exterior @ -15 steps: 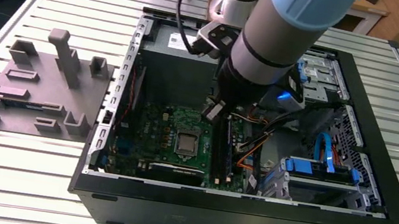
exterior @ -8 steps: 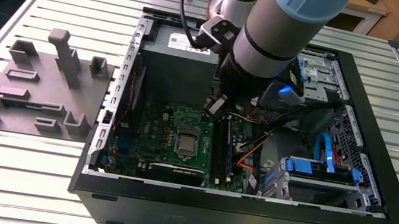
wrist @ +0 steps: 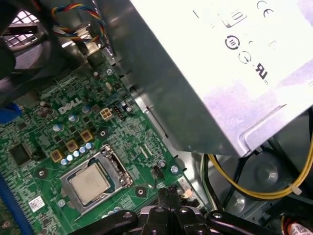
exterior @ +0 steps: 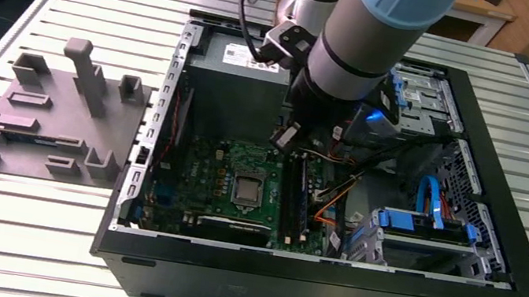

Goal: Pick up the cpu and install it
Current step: 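Install the first cpu locking lever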

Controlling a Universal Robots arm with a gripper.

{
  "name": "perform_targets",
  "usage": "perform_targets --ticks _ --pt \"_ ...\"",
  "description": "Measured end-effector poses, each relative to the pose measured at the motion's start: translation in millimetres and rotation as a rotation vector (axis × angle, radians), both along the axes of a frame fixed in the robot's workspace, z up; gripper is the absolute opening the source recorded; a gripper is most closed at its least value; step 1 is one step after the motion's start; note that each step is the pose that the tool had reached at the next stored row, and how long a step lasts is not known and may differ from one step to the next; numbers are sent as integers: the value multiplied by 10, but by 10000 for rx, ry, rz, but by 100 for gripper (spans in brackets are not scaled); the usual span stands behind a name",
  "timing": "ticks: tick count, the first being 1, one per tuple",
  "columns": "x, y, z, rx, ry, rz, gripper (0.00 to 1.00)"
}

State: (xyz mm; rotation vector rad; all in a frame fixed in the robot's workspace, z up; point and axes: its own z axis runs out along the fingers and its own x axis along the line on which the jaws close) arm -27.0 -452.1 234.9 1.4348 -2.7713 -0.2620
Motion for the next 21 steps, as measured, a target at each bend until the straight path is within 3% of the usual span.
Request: perform_targets --ticks 11,18,21 --pt "-43 20 -37 1 0 740 10" --pt "-70 -84 -38 1 -3 824 10" --pt "-76 -88 -38 1 -9 1053 10"
